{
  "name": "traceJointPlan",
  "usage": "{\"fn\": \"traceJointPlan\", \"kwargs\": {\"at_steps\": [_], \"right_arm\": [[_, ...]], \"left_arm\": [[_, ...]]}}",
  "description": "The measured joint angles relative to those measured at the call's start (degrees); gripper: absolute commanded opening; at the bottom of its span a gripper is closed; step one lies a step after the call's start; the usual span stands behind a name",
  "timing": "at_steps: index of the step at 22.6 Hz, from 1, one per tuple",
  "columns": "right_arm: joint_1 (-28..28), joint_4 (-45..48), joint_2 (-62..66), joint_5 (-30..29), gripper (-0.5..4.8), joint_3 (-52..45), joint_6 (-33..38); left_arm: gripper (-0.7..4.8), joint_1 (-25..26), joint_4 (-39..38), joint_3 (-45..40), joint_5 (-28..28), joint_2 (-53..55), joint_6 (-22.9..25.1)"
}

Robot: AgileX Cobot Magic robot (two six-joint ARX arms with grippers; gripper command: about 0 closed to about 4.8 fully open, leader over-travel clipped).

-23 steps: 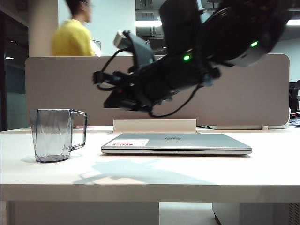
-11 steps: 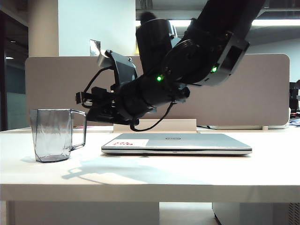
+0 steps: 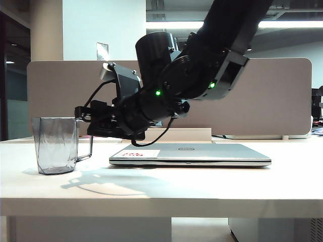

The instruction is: Pick up the water cup and place it on the side of the laptop close to you.

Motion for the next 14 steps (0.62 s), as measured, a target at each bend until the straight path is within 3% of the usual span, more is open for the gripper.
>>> {"fn": "traceJointPlan", "kwargs": {"at_steps": [14], "right_arm": [[0.33, -4.44, 6.14, 1.49, 2.22, 9.07, 0.48]], "left_arm": [[-0.03, 0.0, -0.07, 0.0, 0.0, 0.0, 0.02]]}}
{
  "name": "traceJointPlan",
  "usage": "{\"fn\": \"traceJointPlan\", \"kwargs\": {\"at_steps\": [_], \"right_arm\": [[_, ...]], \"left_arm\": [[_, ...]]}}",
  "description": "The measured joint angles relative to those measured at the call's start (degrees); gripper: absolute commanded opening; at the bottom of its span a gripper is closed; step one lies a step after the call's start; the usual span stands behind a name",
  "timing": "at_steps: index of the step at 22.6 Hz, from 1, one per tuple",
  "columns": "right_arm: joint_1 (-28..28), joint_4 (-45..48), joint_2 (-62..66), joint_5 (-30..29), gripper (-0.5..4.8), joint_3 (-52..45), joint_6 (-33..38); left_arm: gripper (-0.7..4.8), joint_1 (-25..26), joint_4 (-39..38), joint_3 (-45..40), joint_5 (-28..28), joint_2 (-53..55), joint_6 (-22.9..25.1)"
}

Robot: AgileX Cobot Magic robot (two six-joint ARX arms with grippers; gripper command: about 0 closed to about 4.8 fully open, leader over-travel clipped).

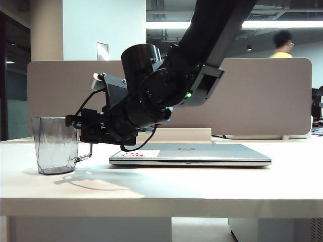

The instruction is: Pick up the water cup and place it on the side of the laptop close to you.

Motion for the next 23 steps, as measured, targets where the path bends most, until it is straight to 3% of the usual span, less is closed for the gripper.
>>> {"fn": "traceJointPlan", "kwargs": {"at_steps": [15, 19, 23], "right_arm": [[-0.31, 1.42, 2.78, 2.6, 2.03, 2.03, 1.01], [-0.35, 2.01, 2.78, 2.62, 1.19, 2.03, 1.05], [-0.28, 2.14, 2.78, 2.62, 1.16, 2.03, 1.11]], "left_arm": [[-0.03, 0.0, 0.02, 0.0, 0.0, 0.0, -0.02], [-0.03, 0.0, 0.04, 0.0, 0.0, 0.0, -0.02], [-0.03, 0.0, 0.04, 0.0, 0.0, 0.0, -0.02]]}}
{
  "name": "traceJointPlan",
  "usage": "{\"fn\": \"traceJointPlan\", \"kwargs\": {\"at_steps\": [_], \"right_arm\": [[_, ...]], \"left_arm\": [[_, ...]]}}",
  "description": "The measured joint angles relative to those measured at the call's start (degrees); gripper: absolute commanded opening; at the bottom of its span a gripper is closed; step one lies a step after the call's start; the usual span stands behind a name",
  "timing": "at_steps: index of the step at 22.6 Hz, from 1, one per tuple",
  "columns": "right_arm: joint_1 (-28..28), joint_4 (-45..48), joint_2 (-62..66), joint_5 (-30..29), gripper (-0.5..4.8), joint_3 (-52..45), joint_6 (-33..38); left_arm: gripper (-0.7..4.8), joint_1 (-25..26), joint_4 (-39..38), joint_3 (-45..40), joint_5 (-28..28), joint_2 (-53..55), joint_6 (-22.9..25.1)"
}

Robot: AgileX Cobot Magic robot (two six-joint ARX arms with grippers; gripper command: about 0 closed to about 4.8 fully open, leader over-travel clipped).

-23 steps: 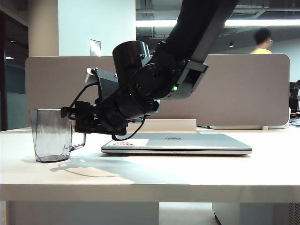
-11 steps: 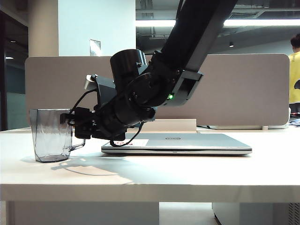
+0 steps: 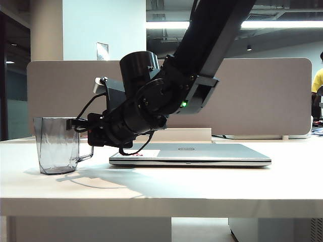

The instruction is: Pick up the water cup and place it on the side of the laptop close to you.

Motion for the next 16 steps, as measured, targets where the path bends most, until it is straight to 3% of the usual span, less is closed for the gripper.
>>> {"fn": "traceJointPlan", "kwargs": {"at_steps": [3, 6, 10, 16], "right_arm": [[0.0, 0.35, 0.0, 0.0, 1.12, 0.0, 0.04], [0.0, 1.05, 0.0, -0.04, 0.49, 0.0, 0.09], [0.0, 0.94, 0.0, -0.02, 0.46, 0.0, 0.07], [0.04, 0.85, -0.02, 0.07, -0.03, 0.0, 0.04]], "left_arm": [[-0.03, 0.0, 0.0, 0.0, 0.0, 0.0, 0.0], [-0.03, 0.0, 0.0, 0.0, 0.0, 0.0, 0.02], [-0.03, 0.0, 0.0, 0.0, 0.0, 0.02, 0.0], [-0.03, 0.0, -0.02, 0.0, 0.0, 0.0, 0.0]]}}
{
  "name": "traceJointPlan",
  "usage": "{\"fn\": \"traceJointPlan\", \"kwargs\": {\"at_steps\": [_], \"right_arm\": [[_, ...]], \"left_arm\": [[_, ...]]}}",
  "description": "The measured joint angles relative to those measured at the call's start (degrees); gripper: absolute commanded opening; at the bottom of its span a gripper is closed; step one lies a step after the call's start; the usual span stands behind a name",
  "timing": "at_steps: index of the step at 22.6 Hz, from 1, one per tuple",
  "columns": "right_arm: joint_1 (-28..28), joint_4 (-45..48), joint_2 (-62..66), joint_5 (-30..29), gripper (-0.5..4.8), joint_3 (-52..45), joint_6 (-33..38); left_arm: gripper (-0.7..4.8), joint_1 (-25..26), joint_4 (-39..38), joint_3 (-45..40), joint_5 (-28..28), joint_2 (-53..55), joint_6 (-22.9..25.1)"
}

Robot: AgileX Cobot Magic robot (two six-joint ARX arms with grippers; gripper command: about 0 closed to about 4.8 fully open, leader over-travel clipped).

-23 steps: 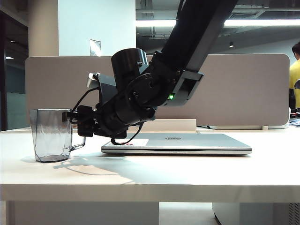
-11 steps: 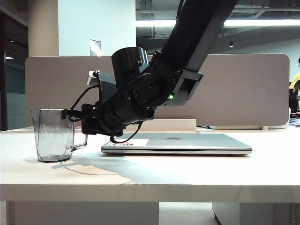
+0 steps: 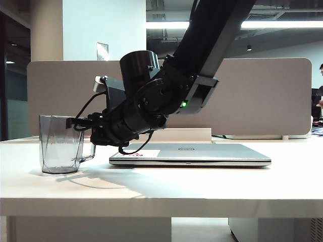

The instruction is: Pick up the water cup and place it on the side of the laptop close to you.

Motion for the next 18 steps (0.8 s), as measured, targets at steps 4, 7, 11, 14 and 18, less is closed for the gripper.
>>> {"fn": "traceJointPlan", "kwargs": {"at_steps": [4, 7, 11, 14, 18], "right_arm": [[0.02, -0.96, -2.38, 0.2, -0.05, -0.07, -1.31], [-0.07, -1.01, -6.38, 0.87, -0.05, -0.02, -4.15], [-0.61, -6.4, -10.54, 6.4, -0.05, 0.02, -4.74], [-3.37, -13.75, -15.26, 7.76, -0.05, -0.52, -4.96], [-5.99, -15.12, -20.24, 8.0, -0.05, -2.84, -4.96]], "left_arm": [[-0.03, 0.0, 0.0, 0.0, 0.0, 0.0, 0.0], [-0.03, 0.0, 0.02, 0.0, 0.0, 0.02, 0.0], [-0.03, 0.0, 0.02, 0.0, 0.0, 0.0, 0.02], [-0.03, 0.0, 0.0, 0.0, 0.0, 0.02, 0.0], [-0.03, 0.0, 0.0, 0.0, 0.0, 0.02, 0.0]]}}
